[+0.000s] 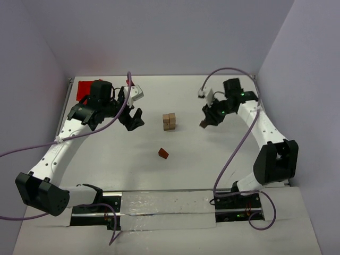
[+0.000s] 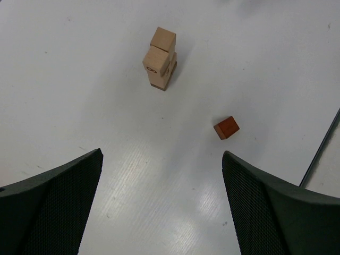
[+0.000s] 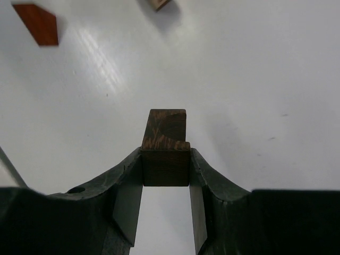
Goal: Build the wood block tower
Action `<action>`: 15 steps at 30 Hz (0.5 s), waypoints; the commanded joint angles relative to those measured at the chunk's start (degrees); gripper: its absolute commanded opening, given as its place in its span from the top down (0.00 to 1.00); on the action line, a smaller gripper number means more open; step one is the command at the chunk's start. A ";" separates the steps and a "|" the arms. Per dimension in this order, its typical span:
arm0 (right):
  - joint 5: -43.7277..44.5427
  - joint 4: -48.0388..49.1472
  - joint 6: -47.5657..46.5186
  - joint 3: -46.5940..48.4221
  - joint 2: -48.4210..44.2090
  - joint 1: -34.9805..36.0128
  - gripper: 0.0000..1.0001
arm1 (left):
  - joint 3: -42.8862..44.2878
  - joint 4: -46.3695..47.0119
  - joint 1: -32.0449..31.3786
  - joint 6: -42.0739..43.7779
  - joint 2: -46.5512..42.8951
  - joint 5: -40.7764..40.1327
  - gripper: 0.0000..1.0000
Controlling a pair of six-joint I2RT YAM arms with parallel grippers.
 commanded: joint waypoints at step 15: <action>-42.74 3.93 35.72 6.34 9.86 -5.66 0.89 | 10.76 5.03 -16.60 -1.35 10.58 -7.74 0.05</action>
